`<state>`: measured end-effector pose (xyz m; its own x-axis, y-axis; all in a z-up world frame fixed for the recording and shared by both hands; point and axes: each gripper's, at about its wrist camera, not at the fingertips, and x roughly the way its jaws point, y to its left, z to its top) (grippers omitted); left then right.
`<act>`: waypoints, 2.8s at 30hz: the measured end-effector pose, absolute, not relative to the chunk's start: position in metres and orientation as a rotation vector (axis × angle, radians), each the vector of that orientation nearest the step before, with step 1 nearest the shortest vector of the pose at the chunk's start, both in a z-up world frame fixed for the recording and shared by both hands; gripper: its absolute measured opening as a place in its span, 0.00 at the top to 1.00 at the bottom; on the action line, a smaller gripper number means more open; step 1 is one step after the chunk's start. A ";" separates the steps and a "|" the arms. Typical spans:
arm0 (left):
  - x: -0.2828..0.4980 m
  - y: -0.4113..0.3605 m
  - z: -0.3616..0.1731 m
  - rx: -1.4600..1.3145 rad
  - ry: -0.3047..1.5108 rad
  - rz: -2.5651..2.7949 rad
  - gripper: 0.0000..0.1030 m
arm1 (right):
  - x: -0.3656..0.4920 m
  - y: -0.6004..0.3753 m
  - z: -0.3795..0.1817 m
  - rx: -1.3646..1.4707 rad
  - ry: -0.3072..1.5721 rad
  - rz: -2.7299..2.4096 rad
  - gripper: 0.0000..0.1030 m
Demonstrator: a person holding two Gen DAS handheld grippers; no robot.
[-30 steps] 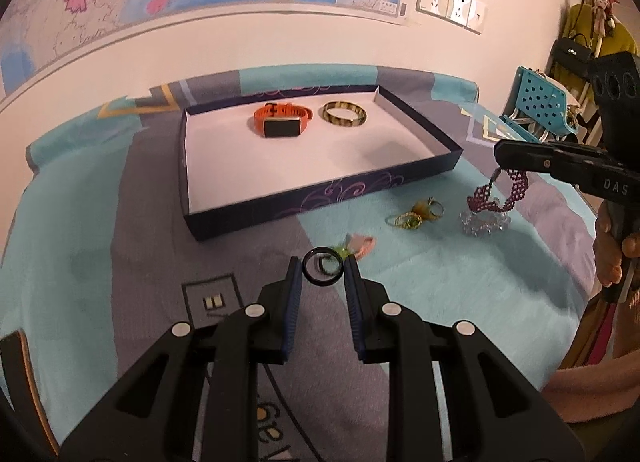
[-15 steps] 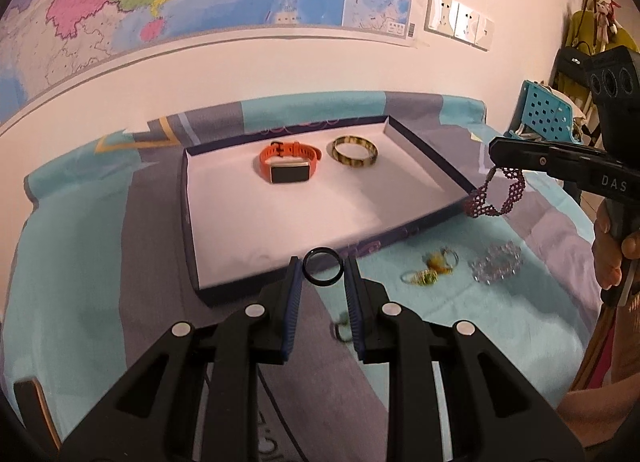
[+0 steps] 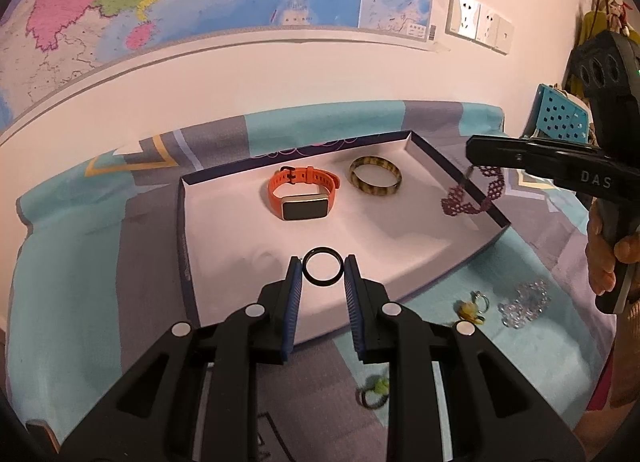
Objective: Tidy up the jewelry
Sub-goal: 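Carry the ring and red bracelet into the box and open both tools, then grasp the pink hair clip with the left tool while the right tool grasps the crystal bracelet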
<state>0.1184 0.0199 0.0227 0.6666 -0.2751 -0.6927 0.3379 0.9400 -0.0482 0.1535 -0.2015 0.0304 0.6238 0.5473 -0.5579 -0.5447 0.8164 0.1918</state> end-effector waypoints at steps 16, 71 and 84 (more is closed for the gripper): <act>0.160 0.015 -0.001 0.087 0.835 -0.307 0.79 | 0.201 -0.190 0.008 0.012 0.700 0.577 0.99; 0.057 0.026 -0.001 0.095 0.786 -0.311 0.51 | 0.085 -0.246 -0.043 0.016 0.799 0.545 0.60; 0.037 0.014 -0.020 0.142 0.831 -0.347 0.49 | 0.065 -0.261 -0.051 0.064 0.793 0.515 0.48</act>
